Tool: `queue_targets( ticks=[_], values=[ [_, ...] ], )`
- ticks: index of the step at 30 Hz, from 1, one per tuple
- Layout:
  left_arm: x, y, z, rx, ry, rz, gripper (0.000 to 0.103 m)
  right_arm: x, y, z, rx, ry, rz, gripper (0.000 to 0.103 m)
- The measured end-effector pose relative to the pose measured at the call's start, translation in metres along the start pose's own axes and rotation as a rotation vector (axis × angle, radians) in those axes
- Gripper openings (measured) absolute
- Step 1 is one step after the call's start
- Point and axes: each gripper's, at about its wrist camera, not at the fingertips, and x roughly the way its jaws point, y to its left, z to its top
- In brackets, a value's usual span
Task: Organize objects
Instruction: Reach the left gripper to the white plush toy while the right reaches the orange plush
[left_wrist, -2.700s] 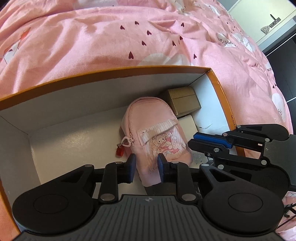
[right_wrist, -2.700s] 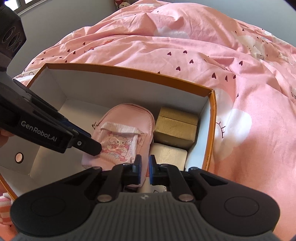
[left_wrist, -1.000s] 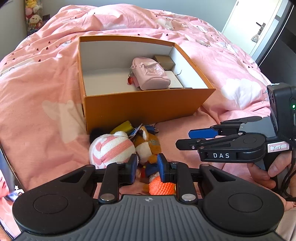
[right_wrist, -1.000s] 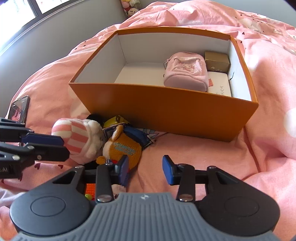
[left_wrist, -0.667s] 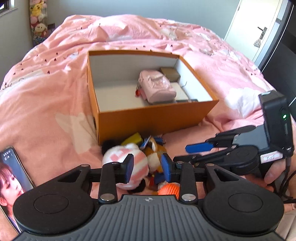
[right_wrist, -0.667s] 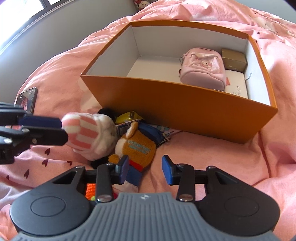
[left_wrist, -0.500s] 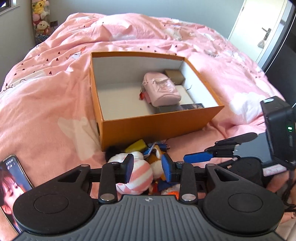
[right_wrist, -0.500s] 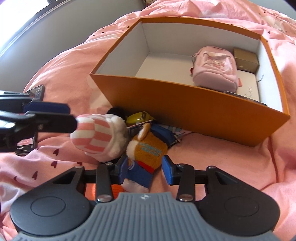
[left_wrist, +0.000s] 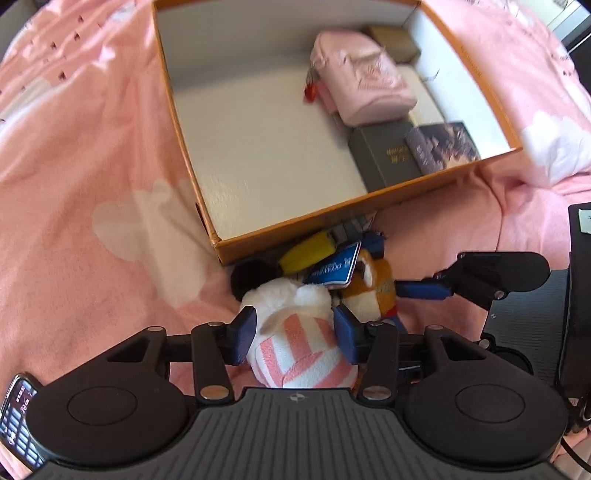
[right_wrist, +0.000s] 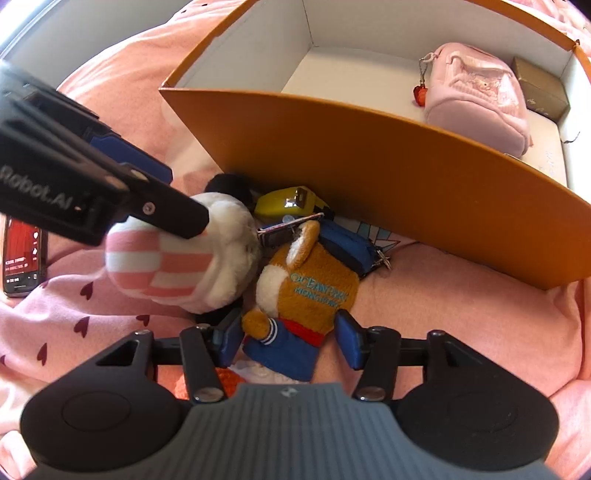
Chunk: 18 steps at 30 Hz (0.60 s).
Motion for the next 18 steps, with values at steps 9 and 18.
queue_targets(
  ticks=[9, 18],
  values=[
    [0.022, -0.007, 0.009, 0.073, 0.187, 0.041, 0.061, 0.012, -0.009, -0.003, 0.020, 0.026, -0.031, 0.052],
    [0.040, 0.002, 0.001, 0.054, 0.301, 0.024, 0.073, 0.005, -0.029, -0.014, 0.119, 0.036, 0.048, 0.042]
  ],
)
